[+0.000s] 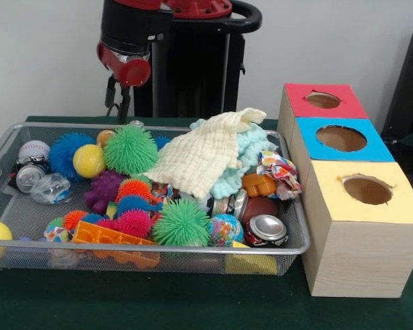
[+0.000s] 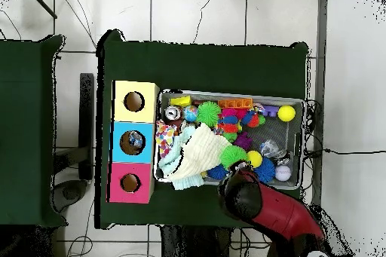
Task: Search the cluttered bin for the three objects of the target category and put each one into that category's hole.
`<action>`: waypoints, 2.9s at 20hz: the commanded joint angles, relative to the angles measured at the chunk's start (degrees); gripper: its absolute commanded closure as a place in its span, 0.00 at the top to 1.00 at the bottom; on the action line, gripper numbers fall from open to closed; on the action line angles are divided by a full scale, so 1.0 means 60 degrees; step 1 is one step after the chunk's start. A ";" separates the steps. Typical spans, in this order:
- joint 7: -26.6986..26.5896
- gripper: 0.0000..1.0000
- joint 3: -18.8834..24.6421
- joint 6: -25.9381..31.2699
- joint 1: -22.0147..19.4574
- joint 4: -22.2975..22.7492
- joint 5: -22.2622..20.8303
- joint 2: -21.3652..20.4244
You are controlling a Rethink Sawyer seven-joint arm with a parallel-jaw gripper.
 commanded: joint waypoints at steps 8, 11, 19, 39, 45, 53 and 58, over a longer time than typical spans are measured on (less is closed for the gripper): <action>-0.0033 1.00 0.1925 -0.0987 -0.1314 -0.1098 -0.0468 0.1149; -0.0050 1.00 0.1991 -0.1215 -0.1433 -0.1288 -0.0566 0.1327; -0.0002 1.00 0.2046 -0.1569 -0.1556 -0.1614 -0.0782 0.1741; -0.0291 1.00 0.1933 -0.0898 -0.1932 -0.2150 -0.1515 0.1716; -0.0195 1.00 0.1939 -0.0836 -0.1791 -0.2008 -0.1470 0.1611; -0.0302 1.00 0.2016 -0.0674 -0.1882 -0.2168 -0.1445 0.1612; -0.0343 1.00 0.2059 -0.0722 -0.1953 -0.2266 -0.1471 0.1669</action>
